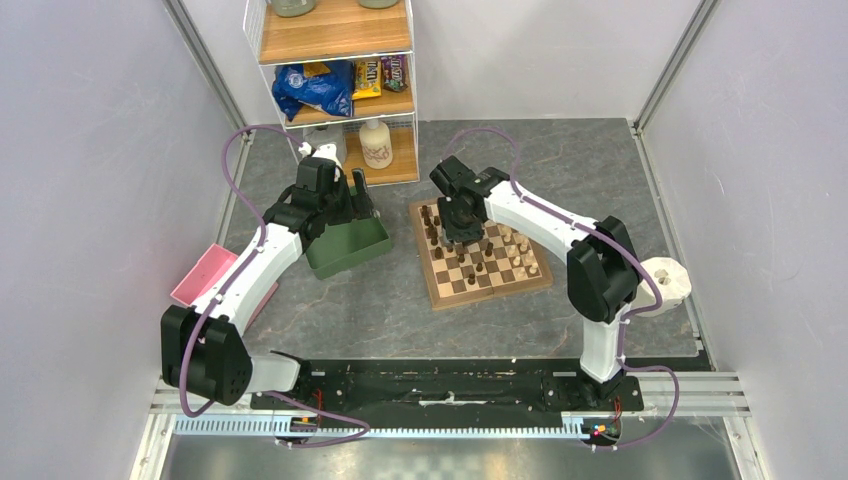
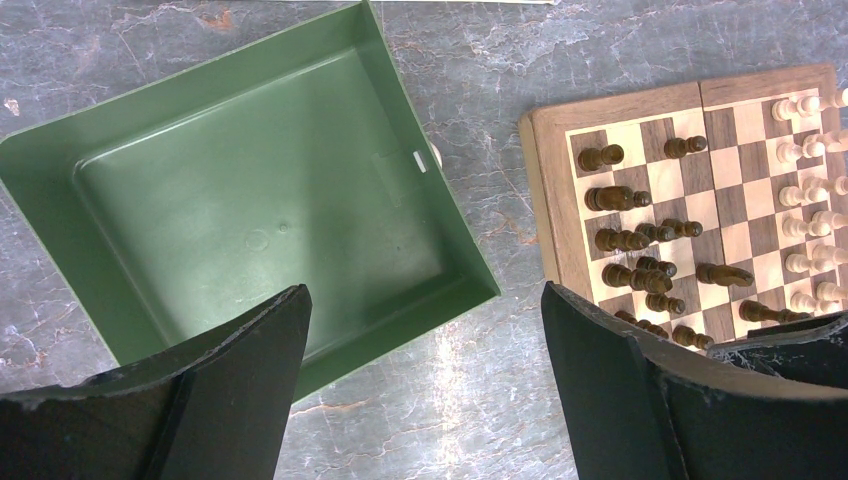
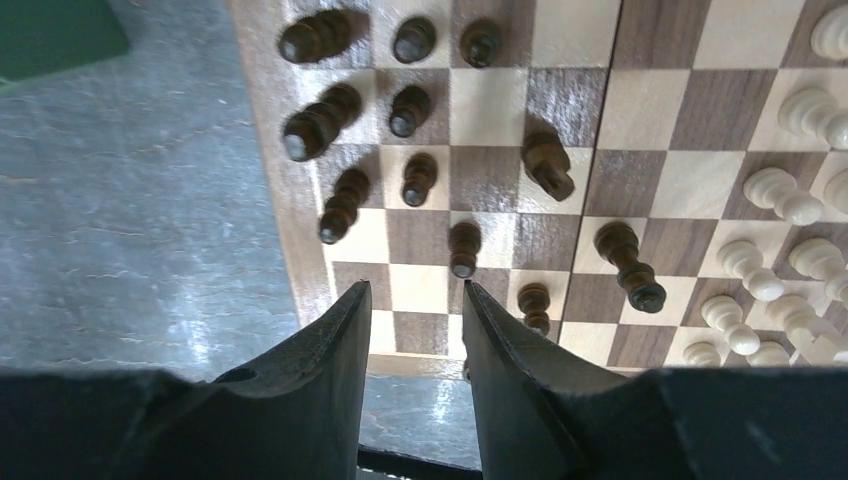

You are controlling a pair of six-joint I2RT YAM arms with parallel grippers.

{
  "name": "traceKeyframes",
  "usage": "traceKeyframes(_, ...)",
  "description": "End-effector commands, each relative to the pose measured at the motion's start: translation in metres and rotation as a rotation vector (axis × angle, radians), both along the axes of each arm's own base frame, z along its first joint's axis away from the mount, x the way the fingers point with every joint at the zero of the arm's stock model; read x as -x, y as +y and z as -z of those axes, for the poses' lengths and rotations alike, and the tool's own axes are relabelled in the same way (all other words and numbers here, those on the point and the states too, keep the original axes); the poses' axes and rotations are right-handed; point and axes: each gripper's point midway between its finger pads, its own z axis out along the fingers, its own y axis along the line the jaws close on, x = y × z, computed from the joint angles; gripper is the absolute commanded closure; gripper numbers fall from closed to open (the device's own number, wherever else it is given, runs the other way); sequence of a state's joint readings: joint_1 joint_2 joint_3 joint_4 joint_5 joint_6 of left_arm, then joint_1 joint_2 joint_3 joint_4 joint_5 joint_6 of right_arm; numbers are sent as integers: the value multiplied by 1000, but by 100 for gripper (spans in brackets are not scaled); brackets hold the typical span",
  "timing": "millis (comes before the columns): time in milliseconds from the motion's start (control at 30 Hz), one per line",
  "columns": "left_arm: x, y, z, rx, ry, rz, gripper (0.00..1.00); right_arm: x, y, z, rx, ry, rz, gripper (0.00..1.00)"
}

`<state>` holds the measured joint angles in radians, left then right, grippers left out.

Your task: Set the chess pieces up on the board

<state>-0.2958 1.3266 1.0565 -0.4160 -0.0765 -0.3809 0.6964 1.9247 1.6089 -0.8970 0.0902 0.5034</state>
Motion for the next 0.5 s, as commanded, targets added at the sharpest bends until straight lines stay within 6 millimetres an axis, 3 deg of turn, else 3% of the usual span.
traceKeyframes(0,-6,-1,-9,32,-37,-21,8,-9,29,-36,-106,-81,-51,54)
traceKeyframes(267,-6,1,-10,29,-41,-26,8,-9,52,-22,-107,-57,-84,54)
traceKeyframes(467,-6,1,-11,26,-42,-28,8,-12,50,-8,-60,-40,-80,55)
